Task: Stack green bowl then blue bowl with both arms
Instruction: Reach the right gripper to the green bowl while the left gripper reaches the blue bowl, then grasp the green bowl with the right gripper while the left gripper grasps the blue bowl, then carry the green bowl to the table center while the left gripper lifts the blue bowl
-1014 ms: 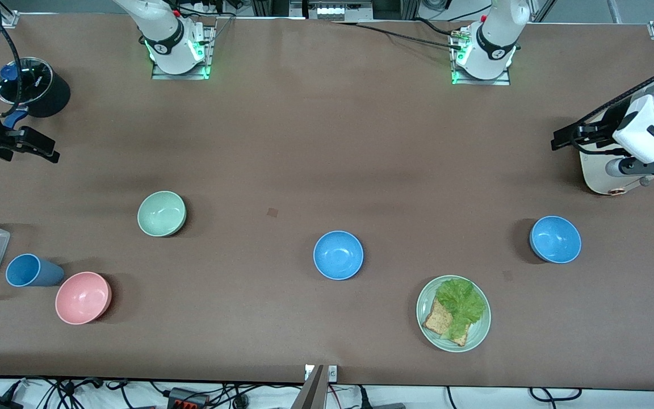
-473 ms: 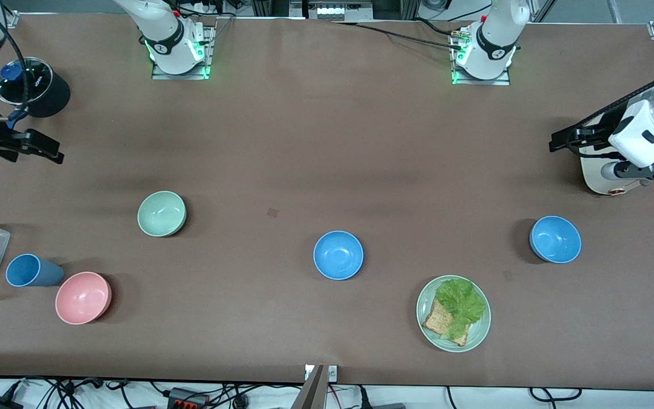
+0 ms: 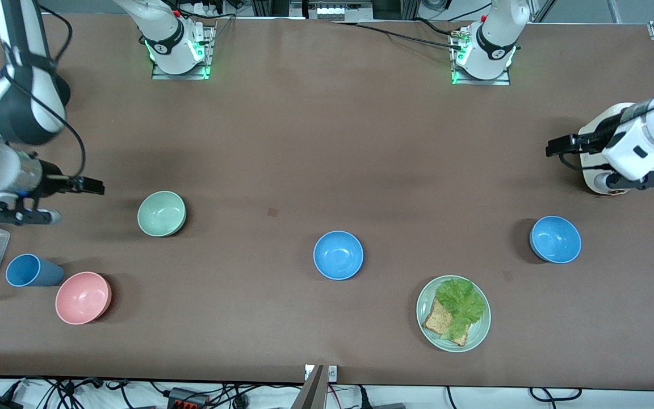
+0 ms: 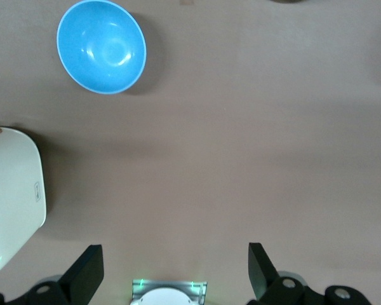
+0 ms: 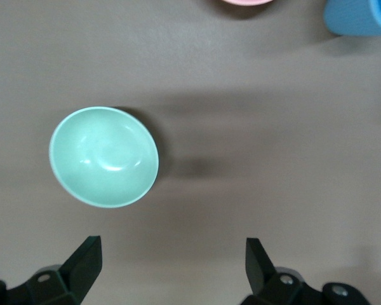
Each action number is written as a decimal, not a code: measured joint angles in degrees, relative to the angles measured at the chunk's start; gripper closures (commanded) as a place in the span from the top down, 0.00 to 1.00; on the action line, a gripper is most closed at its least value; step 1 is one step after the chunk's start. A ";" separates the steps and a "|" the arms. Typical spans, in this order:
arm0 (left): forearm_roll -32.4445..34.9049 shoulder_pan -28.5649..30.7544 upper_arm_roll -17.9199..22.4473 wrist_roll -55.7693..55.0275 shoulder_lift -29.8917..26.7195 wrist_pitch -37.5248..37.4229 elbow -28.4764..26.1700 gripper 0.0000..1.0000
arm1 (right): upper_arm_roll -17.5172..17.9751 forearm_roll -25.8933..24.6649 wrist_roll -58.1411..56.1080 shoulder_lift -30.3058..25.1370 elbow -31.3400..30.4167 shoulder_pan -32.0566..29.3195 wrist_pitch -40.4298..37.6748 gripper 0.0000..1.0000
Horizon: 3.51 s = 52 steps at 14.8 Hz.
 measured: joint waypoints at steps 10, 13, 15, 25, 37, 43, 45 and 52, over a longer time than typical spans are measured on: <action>9.27 8.36 0.64 17.36 19.89 24.97 -0.10 1.00 | 0.42 4.75 0.13 15.29 0.10 0.34 9.17 0.78; 9.78 9.77 0.68 18.95 23.47 26.84 2.22 1.00 | 0.54 4.82 0.15 17.04 0.14 1.13 9.46 0.31; 9.78 10.84 0.69 19.82 25.48 29.65 2.54 1.00 | 0.56 4.84 0.25 17.45 0.15 1.91 9.32 0.06; 9.47 14.30 -0.07 22.96 30.41 35.10 0.92 0.56 | 1.65 6.53 0.33 16.76 5.95 4.51 0.50 0.00; 8.61 14.26 -0.71 24.12 30.12 34.42 0.88 0.01 | 2.91 18.10 20.24 16.95 12.10 33.35 1.64 0.00; 8.36 14.25 -5.10 23.74 24.26 21.45 1.28 0.00 | 2.92 19.26 31.62 21.55 11.77 45.60 7.28 0.00; 7.05 14.17 -6.53 23.34 21.35 17.62 1.22 0.00 | 2.85 19.26 32.06 23.33 11.42 47.03 7.65 0.00; 0.49 14.17 -14.73 12.30 12.29 13.17 -5.90 0.01 | 1.46 20.12 33.52 21.48 12.61 46.36 8.27 1.00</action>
